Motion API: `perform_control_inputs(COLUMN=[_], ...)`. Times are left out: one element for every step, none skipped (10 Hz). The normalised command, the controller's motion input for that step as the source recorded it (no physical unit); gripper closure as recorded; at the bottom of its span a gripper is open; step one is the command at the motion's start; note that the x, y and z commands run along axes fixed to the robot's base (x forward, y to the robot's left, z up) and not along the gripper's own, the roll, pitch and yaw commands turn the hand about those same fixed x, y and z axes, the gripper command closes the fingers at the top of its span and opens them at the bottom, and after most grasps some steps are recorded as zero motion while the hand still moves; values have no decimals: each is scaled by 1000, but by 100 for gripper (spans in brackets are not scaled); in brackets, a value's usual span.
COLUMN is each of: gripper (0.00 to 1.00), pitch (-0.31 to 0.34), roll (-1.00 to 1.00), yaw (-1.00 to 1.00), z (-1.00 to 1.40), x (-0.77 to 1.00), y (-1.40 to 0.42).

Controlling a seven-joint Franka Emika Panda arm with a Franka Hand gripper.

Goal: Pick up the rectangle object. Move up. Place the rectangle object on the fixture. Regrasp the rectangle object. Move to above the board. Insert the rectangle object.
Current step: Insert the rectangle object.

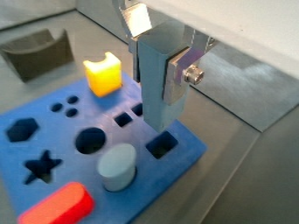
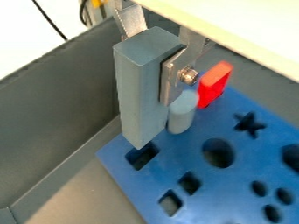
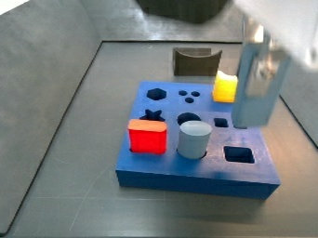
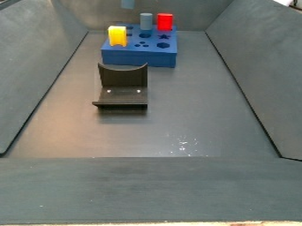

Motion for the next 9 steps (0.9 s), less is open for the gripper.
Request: perform_control_inputs(gripper=[100,100,100,100,100,100,100,100,100], pitch=[6,54,9,0,-14,-123,-9,0,0], roll=[251,91,54,0,-6,-20,0,0,134], yaw=[-69,0,80,200,246,451,17,0,57], z=[-520,-89,-71,-283,-223,-240,0,-63,-614], x=[360,14,0,0,0,-74,0,0,49], y=[-106,-23,0,0,-29,-77,-49,0,-97])
